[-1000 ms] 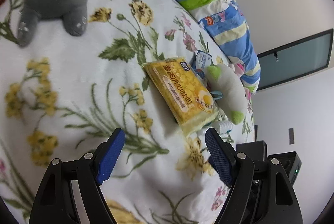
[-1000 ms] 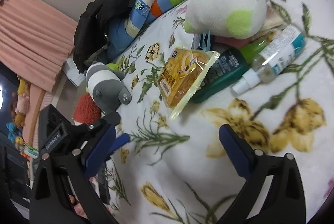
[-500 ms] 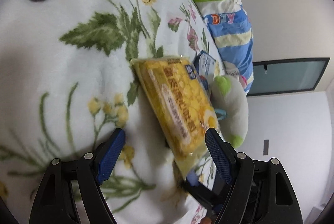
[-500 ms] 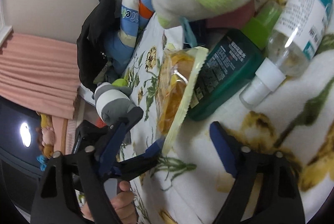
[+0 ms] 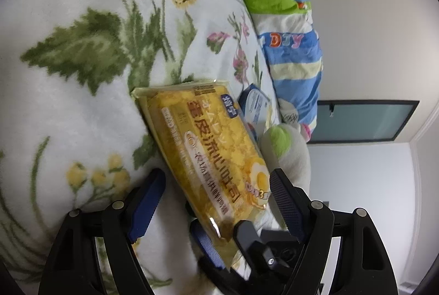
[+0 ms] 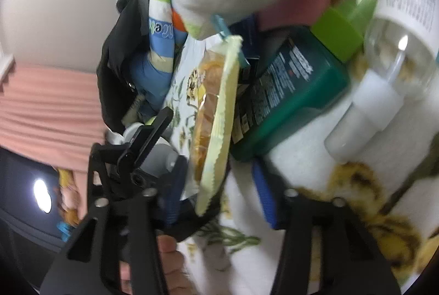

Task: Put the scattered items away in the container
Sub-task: 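Lower the left gripper onto the yellow bread packet and close on it, then lift the bread packet with the left gripper and carry it toward the box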

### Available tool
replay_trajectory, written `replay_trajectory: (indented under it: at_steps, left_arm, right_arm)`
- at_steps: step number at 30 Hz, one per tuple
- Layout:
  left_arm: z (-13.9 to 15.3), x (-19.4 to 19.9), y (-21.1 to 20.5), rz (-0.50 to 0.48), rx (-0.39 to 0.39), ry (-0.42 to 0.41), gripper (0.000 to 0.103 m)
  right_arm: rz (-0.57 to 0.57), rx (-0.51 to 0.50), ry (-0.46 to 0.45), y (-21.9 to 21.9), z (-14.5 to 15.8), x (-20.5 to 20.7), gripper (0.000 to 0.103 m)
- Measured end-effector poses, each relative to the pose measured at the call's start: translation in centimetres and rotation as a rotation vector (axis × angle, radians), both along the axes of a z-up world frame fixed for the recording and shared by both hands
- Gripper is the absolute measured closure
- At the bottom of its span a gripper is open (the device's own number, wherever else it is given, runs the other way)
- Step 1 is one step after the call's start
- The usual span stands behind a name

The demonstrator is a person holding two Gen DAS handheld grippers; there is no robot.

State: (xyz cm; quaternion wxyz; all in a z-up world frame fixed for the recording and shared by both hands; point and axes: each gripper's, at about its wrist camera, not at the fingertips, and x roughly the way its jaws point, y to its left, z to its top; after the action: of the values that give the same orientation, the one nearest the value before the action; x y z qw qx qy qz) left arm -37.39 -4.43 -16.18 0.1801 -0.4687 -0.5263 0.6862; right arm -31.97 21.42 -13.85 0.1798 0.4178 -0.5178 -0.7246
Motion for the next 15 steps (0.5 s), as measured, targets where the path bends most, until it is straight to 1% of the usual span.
replay_trajectory:
  at_steps: [1,2,3,4,6,9,15]
  left_arm:
    - [-0.1,0.0,-0.1,0.012,0.008,0.001,0.041]
    - [-0.3,0.0,-0.2,0.019,0.016,-0.006,0.046]
    - [-0.7,0.1,-0.3,0.023,0.018,-0.016,0.056]
    - [-0.9,0.0,-0.2,0.022,0.015,-0.018,0.063]
    - [-1.0,0.2,-0.3,0.021,0.026,-0.008,0.064]
    - [-0.4,0.5,-0.5,0.025,0.015,-0.004,0.064]
    - [2.2,1.7,-0.3,0.017,-0.005,0.035,0.064]
  right_arm:
    - [-0.003,-0.009,-0.002,-0.1,0.0,0.0,0.069]
    - [-0.006,-0.012,0.001,-0.2,0.0,-0.1,0.074]
    - [-0.008,-0.014,0.008,-0.2,0.1,-0.1,0.078]
    - [-0.013,-0.012,0.01,-0.3,0.3,0.0,0.078]
    - [-0.014,-0.012,0.013,-0.3,0.6,0.0,0.078]
    - [-0.005,-0.012,0.018,-0.5,1.0,0.4,0.078]
    - [0.001,0.008,0.051,-0.4,3.4,1.4,0.078]
